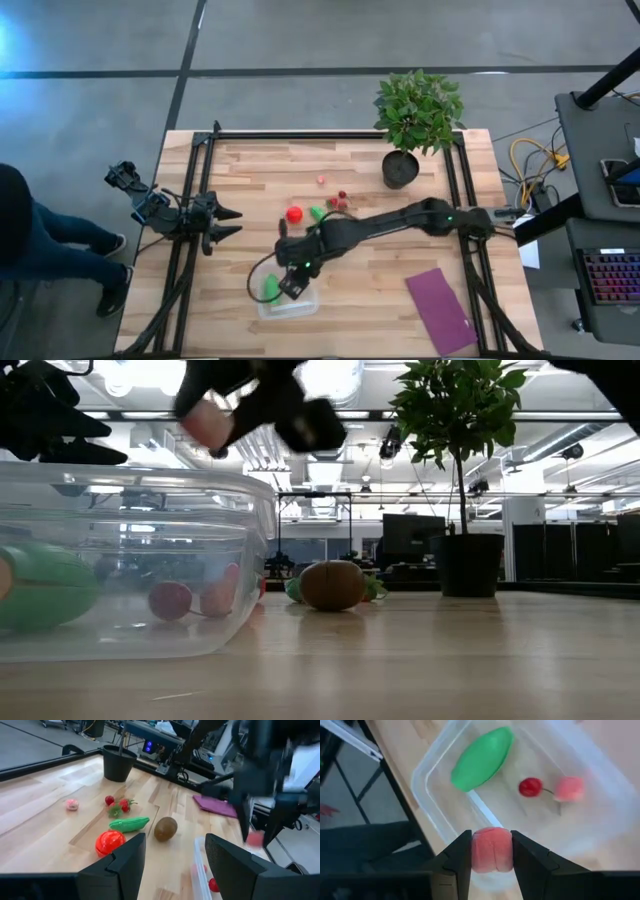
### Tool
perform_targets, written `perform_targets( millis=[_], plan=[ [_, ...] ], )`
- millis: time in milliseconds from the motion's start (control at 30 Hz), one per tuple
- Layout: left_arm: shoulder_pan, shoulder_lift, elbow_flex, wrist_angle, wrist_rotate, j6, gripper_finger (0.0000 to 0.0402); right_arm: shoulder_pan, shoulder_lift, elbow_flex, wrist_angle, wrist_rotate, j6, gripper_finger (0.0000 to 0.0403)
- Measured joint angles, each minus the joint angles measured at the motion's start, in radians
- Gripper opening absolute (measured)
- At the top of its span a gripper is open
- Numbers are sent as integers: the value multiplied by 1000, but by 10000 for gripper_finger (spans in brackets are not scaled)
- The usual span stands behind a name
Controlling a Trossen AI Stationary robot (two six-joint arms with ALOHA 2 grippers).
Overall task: Pick and placing Produce into tupperware
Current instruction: Put the bottom peach into the transparent bin, then put the kiwi into the transparent bin
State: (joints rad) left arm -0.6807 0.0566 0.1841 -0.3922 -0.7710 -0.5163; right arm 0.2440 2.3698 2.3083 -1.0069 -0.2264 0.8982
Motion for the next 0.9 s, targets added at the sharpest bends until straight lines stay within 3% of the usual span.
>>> perform_targets(
  millis=[300,667,767,900],
  plan=[
    [0,0,0,0,0,0,192,23,101,26,-5,41,-44,128],
    [0,0,0,0,0,0,192,35,130,24,-5,88,-84,228],
    [0,0,0,0,0,0,192,36,102,45,-14,165,-87,243],
    [0,1,0,1,0,0,192,31,-26,47,-45,299,-96,246]
  ],
)
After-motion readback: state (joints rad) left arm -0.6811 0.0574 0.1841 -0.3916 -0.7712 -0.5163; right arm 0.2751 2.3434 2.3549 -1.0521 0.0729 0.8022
